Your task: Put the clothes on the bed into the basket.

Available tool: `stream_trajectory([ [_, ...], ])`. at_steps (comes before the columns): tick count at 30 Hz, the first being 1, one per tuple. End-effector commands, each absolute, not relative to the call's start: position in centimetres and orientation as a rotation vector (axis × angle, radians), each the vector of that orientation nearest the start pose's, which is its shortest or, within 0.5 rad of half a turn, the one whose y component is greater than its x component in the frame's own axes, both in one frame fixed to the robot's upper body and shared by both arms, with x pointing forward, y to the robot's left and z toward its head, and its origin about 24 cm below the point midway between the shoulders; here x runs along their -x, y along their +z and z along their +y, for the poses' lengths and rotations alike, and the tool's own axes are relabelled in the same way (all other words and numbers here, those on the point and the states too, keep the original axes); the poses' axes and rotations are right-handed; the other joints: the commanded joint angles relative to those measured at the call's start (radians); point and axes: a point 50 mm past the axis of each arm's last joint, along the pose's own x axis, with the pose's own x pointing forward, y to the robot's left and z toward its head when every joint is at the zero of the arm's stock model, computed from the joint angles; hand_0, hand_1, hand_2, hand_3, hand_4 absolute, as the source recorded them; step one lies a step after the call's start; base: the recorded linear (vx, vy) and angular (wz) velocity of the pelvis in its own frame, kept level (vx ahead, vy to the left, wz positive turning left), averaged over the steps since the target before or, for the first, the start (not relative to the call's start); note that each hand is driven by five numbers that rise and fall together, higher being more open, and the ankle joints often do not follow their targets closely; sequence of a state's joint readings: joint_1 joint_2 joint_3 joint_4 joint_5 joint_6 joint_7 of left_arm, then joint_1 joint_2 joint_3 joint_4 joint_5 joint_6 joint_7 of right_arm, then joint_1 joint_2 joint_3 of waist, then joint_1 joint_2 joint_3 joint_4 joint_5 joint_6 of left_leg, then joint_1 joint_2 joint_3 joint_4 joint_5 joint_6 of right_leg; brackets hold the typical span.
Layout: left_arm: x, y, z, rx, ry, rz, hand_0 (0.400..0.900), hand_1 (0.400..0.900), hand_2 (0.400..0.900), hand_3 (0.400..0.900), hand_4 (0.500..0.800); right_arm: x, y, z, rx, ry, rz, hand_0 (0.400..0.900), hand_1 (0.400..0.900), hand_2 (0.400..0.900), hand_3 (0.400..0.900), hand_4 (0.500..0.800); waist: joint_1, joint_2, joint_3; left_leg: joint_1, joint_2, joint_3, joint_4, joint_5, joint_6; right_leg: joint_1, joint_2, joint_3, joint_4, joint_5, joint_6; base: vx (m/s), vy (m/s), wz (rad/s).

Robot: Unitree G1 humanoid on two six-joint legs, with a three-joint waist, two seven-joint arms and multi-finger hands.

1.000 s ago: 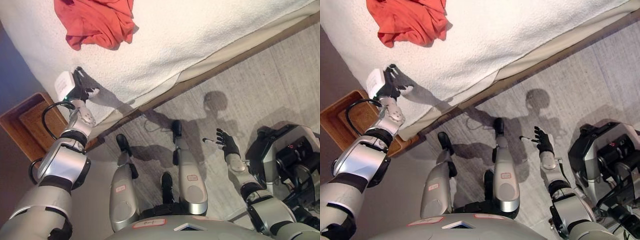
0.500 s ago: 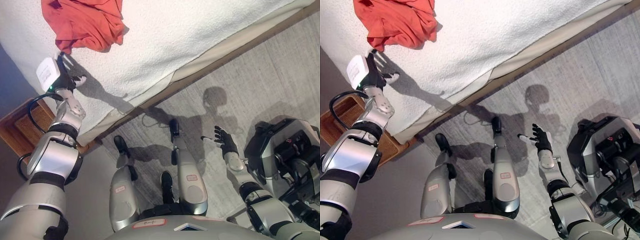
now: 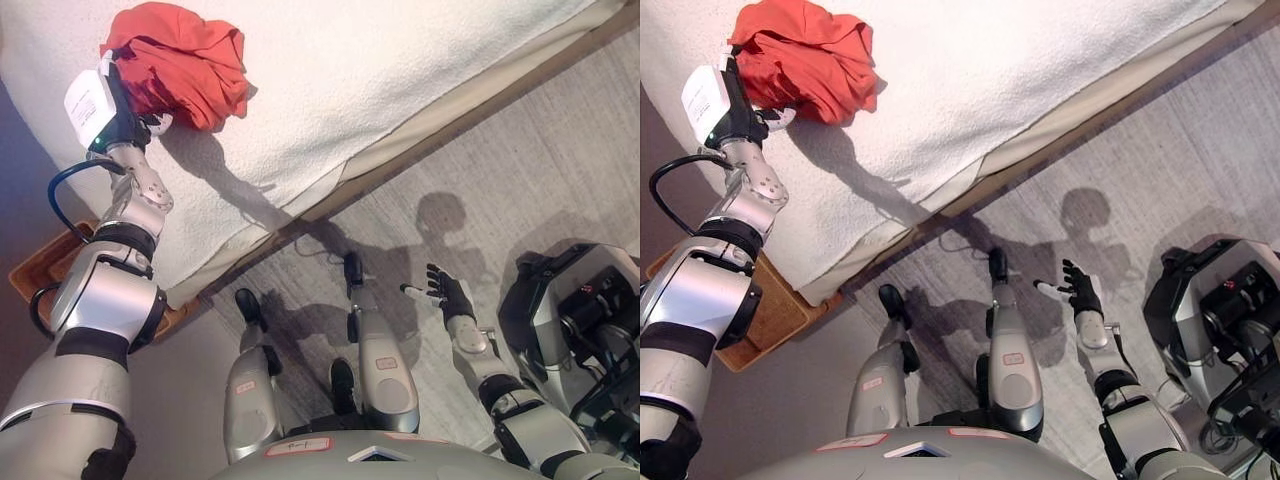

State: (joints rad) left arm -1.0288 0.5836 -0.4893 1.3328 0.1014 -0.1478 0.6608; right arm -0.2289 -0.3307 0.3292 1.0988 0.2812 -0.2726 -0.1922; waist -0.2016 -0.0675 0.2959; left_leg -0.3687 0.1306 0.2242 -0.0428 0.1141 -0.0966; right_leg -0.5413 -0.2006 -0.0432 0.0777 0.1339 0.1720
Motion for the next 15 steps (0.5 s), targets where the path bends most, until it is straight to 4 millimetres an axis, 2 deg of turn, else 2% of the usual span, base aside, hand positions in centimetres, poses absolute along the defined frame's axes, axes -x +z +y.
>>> stream_trajectory([
  [1, -38.2, 22.0, 30.9, -0.902, 0.867, -0.275, 0.900, 0.900, 0.900, 0.900, 0.800, -20.5, -9.7, -25.3, 0.319, -0.244, 0.605, 0.900, 0.900, 0.900, 0.900, 0.800, -0.012, 0.007, 0.002, 0.098, 0.070, -0.015, 0.094, -0.120, -0.096, -0.047, -0.018, -0.038, -0.085, 0.194, 0.059, 0.01, -0.022, -0.03],
  [4, -38.2, 23.6, 31.2, -0.885, 0.890, -0.305, 0.900, 0.900, 0.900, 0.900, 0.800, -20.7, -9.4, -25.2, 0.311, -0.244, 0.584, 0.900, 0.900, 0.900, 0.900, 0.800, -0.011, 0.009, 0.011, 0.089, 0.082, -0.013, 0.056, -0.085, -0.104, -0.068, -0.009, -0.047, -0.092, 0.199, 0.060, -0.01, -0.043, -0.01],
  [8, -38.1, 24.5, 31.4, -0.885, 0.905, -0.318, 0.900, 0.900, 0.900, 0.900, 0.800, -20.8, -9.2, -25.3, 0.306, -0.251, 0.566, 0.900, 0.900, 0.900, 0.900, 0.800, -0.011, 0.012, 0.016, 0.074, 0.092, -0.012, 0.032, -0.067, -0.110, -0.093, -0.002, -0.056, -0.094, 0.200, 0.061, -0.01, -0.045, 0.03],
  [13, -37.6, 25.9, 32.3, -0.879, 0.945, -0.337, 0.900, 0.900, 0.900, 0.900, 0.800, -21.4, -8.4, -25.1, 0.290, -0.251, 0.508, 0.900, 0.900, 0.900, 0.900, 0.800, -0.019, 0.009, 0.025, 0.003, 0.102, -0.014, 0.061, -0.078, -0.109, -0.163, 0.013, -0.051, -0.078, 0.196, 0.054, 0.00, -0.031, -0.10],
  [15, -37.6, 25.9, 32.4, -0.880, 0.945, -0.336, 0.900, 0.900, 0.900, 0.900, 0.800, -21.5, -8.3, -25.1, 0.288, -0.252, 0.502, 0.900, 0.900, 0.900, 0.900, 0.800, -0.021, 0.010, 0.024, -0.008, 0.103, -0.017, 0.067, -0.078, -0.109, -0.171, 0.015, -0.051, -0.076, 0.196, 0.053, 0.01, -0.019, -0.04],
])
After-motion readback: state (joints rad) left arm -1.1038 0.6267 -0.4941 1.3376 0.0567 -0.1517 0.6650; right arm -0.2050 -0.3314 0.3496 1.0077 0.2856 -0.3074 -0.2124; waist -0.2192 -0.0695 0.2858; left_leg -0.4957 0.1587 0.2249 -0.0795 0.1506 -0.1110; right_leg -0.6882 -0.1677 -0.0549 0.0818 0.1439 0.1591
